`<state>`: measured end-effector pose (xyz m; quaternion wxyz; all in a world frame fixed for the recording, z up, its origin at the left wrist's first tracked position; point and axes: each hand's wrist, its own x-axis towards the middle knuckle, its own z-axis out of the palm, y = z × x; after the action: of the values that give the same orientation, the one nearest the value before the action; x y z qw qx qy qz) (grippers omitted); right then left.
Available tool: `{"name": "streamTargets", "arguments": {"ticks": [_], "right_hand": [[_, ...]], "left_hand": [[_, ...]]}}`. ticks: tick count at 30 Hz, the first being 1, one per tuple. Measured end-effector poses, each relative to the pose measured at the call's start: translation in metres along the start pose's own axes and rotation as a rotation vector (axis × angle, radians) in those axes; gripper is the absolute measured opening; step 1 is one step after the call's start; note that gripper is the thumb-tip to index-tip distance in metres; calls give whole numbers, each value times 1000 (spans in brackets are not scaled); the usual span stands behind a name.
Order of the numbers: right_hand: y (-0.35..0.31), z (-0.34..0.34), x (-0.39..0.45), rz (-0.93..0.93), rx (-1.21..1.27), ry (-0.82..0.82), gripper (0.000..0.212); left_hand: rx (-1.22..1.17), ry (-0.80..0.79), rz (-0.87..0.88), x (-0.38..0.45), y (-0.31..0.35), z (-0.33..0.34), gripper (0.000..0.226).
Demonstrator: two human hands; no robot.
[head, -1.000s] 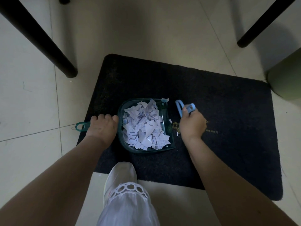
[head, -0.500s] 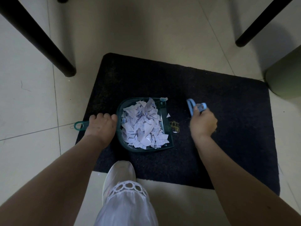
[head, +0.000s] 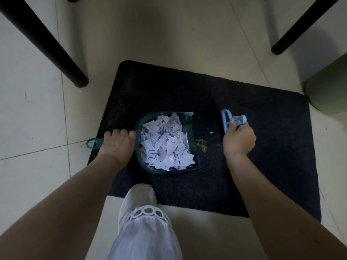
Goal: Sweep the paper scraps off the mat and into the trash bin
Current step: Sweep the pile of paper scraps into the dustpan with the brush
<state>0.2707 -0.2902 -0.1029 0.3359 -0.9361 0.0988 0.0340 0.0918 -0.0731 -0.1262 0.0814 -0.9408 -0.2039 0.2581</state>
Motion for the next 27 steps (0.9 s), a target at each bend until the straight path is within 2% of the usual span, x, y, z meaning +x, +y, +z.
{"name": "streamTargets", "arguments": {"ticks": [4, 7, 10, 13, 17, 27], "right_hand": [[3, 19, -27, -75, -58, -129, 28], [0, 23, -39, -85, 19, -196, 24], [-6, 15, -32, -74, 119, -164, 22], [-12, 5, -14, -49, 189, -51, 20], [-20, 2, 7, -46, 175, 24, 22], [-45, 36, 24, -142, -13, -79, 27]], "left_hand": [[4, 3, 2, 0, 0, 0, 30], [5, 1, 5, 0, 0, 0, 30], [5, 9, 9, 0, 0, 1, 30], [-16, 25, 24, -3, -3, 3, 32], [-47, 71, 1, -10, -18, 9, 33], [-12, 12, -87, -4, -36, 11, 33]]}}
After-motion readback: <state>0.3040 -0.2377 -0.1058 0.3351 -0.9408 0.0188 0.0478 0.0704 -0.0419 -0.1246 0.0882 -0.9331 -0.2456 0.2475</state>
